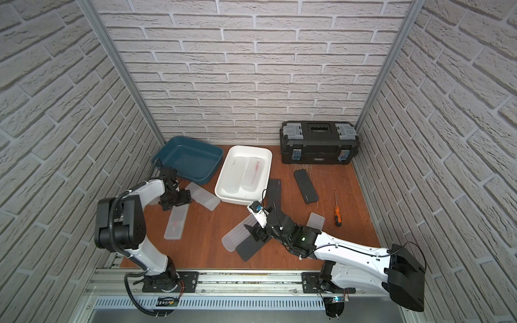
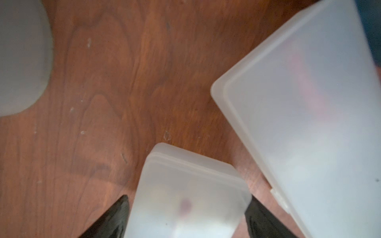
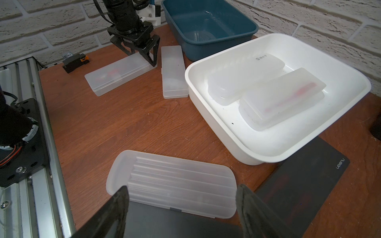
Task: Place the pencil cases by color into the storage box
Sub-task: Adjust the pencil case at the center of the board.
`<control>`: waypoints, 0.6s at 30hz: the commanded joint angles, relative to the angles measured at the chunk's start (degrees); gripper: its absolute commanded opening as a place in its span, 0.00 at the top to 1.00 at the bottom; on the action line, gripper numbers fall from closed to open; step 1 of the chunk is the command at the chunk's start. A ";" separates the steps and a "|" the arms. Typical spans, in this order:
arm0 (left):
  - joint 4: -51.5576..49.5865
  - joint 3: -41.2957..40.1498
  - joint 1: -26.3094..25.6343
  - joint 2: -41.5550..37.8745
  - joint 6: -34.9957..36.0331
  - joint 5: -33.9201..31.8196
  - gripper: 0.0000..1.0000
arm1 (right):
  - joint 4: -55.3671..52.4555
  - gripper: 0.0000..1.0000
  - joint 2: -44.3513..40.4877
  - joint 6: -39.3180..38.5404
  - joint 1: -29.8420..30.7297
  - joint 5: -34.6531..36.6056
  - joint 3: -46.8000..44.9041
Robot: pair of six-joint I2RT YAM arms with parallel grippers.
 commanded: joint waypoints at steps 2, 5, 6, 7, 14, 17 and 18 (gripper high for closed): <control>-2.23 1.86 -0.09 1.55 5.52 -2.02 0.13 | 3.10 0.18 -0.77 -0.71 0.47 0.61 -0.62; -2.38 2.23 -0.05 2.36 8.85 -1.17 0.14 | 2.98 0.18 -0.85 -0.66 0.47 0.61 -0.69; -2.30 2.19 -0.08 2.65 9.90 -1.07 0.14 | 3.01 0.18 -0.93 -0.68 0.47 0.61 -0.77; -2.03 1.87 -0.13 2.76 11.22 -0.46 0.14 | 3.01 0.18 -1.02 -0.68 0.47 0.69 -0.86; -0.38 -0.23 0.17 3.74 15.15 2.36 0.16 | 2.93 0.18 -1.56 -0.97 0.47 0.87 -1.04; -0.29 -0.77 0.13 4.99 16.23 4.30 0.21 | 2.85 0.18 -1.96 -0.88 0.48 0.65 -1.26; 0.16 -1.22 -0.04 5.05 16.30 4.31 0.22 | 2.85 0.18 -2.06 -0.88 0.47 0.61 -1.31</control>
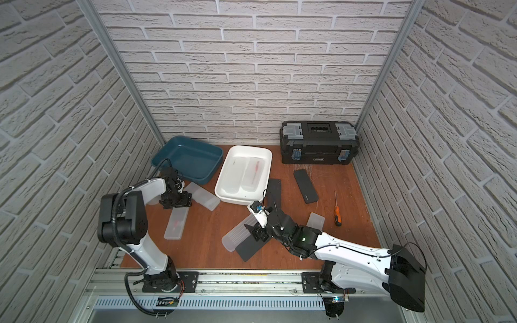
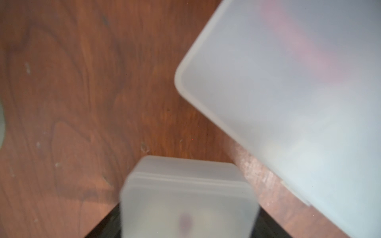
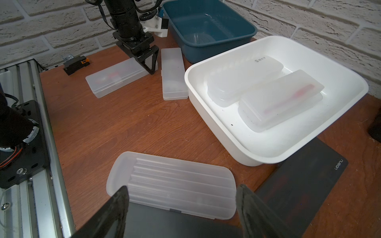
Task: Place the pencil cases by color into the storage box
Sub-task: Adjust the pencil case at the center of the board, then move the pencil case to the center of the board.
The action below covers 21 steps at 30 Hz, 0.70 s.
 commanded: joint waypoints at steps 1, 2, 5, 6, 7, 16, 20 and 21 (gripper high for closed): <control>0.92 -2.70 -0.17 1.89 2.21 2.26 0.22 | 2.47 0.18 -1.55 -0.86 0.47 0.48 -1.22; 1.28 -3.11 -0.18 1.66 2.24 2.01 0.22 | 2.47 0.18 -1.72 -0.86 0.47 0.48 -1.26; 1.11 -3.53 -0.18 1.44 1.96 1.00 0.21 | 2.29 0.18 -2.16 -0.89 0.47 0.39 -1.32; 1.01 -3.56 -0.17 1.27 1.85 0.81 0.19 | 2.29 0.18 -2.31 -0.90 0.47 0.31 -1.35; 1.10 -3.68 -0.21 0.94 1.71 0.60 0.18 | 2.29 0.18 -2.40 -0.94 0.52 0.17 -1.35; 0.35 0.33 -0.40 -4.67 -0.67 -1.35 0.06 | 1.42 0.18 -3.62 -0.98 0.51 -0.02 -1.35; -0.57 -0.31 -0.44 -9.43 -0.90 -1.12 0.05 | 1.08 0.18 -4.41 -1.16 0.48 -0.04 -1.52; -0.44 -1.03 -0.44 -11.06 -1.04 -1.10 0.05 | 0.98 0.18 -4.68 -1.20 0.48 -0.19 -1.53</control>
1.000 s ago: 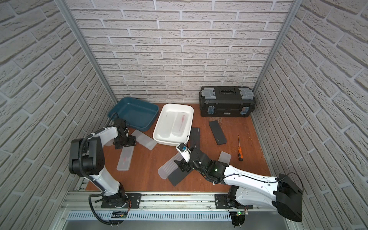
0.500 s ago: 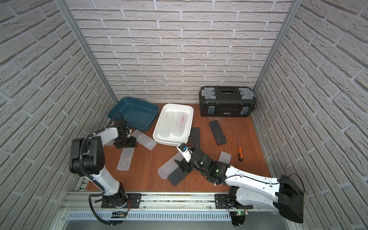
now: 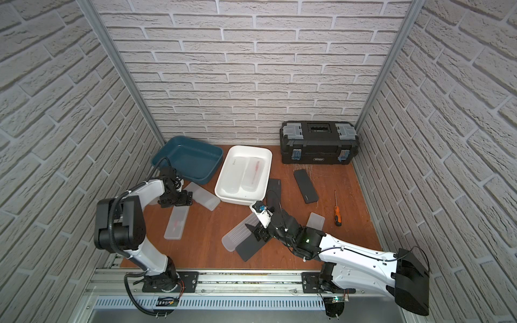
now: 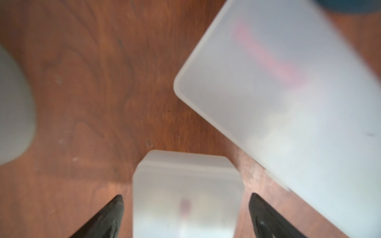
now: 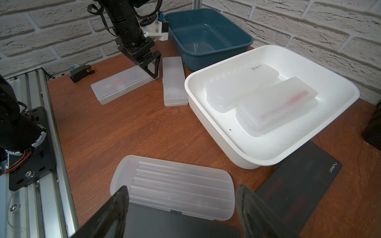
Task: Place the pencil cases by color into the storage box
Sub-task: Move the pencil case to the center of the board.
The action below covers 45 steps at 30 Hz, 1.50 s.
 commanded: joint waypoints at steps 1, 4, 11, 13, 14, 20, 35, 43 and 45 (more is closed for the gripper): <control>-1.00 -0.70 -0.15 -5.88 -0.80 -0.20 0.05 | 0.88 0.18 -1.64 -1.06 0.47 -0.08 -0.72; -1.23 -3.51 -0.19 -10.43 -0.12 0.50 0.04 | 0.89 0.18 -2.28 -1.16 0.48 -0.29 -0.98; 0.17 -12.70 -0.29 -23.01 2.18 2.39 0.03 | 0.97 0.17 -2.65 -1.19 0.47 -0.58 -1.33; 1.86 -15.28 -0.27 -27.38 3.51 5.61 0.03 | 1.06 0.17 -2.73 -1.16 0.47 -0.52 -1.42; 2.39 -16.21 -0.29 -28.94 3.79 6.47 0.03 | 0.98 0.17 -2.74 -1.25 0.51 -0.47 -1.51; 2.27 -15.92 -0.29 -27.78 4.37 7.97 0.02 | 1.31 0.17 -2.92 -1.21 0.47 -0.13 -1.86; -1.69 -7.23 1.08 -5.35 5.56 0.68 0.02 | 2.02 0.17 0.06 -1.74 0.51 0.24 -1.52; -2.98 -5.19 1.82 -0.92 5.13 0.20 0.12 | 2.20 0.16 0.75 -1.92 0.49 0.50 -1.51; -3.29 -4.57 1.78 0.28 4.95 0.09 0.15 | 2.03 0.16 0.95 -1.92 0.52 0.41 -1.34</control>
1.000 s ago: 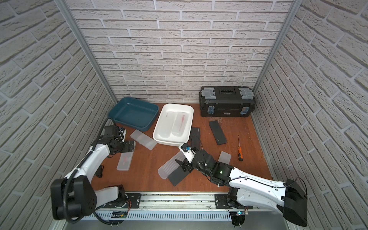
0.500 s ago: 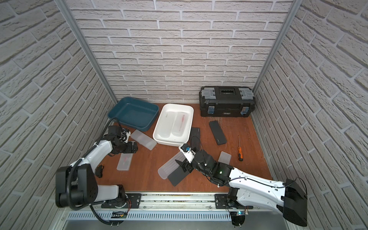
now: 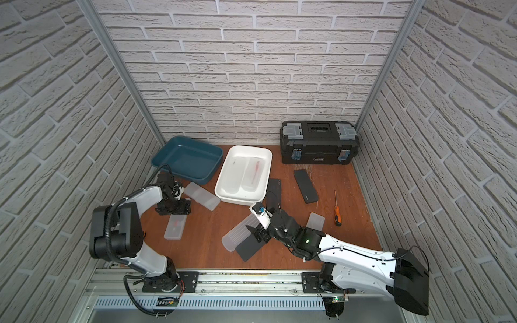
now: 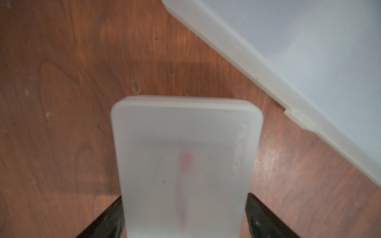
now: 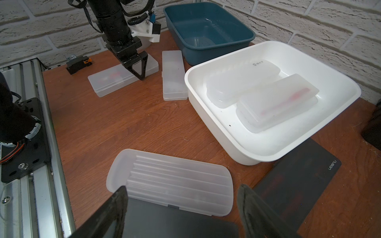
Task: Place the pencil cases by color into the storage box
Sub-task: Move the pencil case to the center of the board, then pick up the pencil case from the center of the board.
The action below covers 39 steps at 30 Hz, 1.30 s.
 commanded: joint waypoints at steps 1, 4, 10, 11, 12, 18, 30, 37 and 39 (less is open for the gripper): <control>-1.84 2.11 0.33 2.01 -0.33 -0.93 0.17 | 2.05 0.16 0.18 -0.69 0.47 0.50 -0.39; -0.56 2.57 0.33 3.21 -2.49 -0.73 0.28 | 2.00 0.16 0.27 -0.69 0.49 0.76 -0.48; -0.04 6.14 0.85 7.16 -7.92 -1.28 0.30 | 2.04 0.16 1.19 -0.69 0.47 0.96 -0.18; -0.25 7.32 1.15 8.03 -8.91 -1.53 0.30 | 1.97 0.16 1.47 -0.69 0.47 0.96 -0.05; -0.42 8.45 1.35 8.77 -9.72 -1.48 0.30 | 1.90 0.16 1.66 -0.67 0.47 1.00 0.04; -1.20 16.22 1.74 13.75 -13.97 -2.16 0.29 | 2.01 0.16 3.14 -0.76 0.49 1.22 0.39; -2.60 16.90 1.65 10.55 -16.80 -2.95 0.02 | 1.53 0.16 4.40 -0.87 0.48 -0.03 1.09; -0.01 7.41 1.45 1.45 -21.51 -4.28 0.02 | 1.26 0.16 3.69 -0.87 0.49 -0.35 1.08; 0.51 4.94 1.48 0.30 -21.71 -4.63 0.02 | 1.21 0.16 3.65 -0.81 0.47 -0.67 1.10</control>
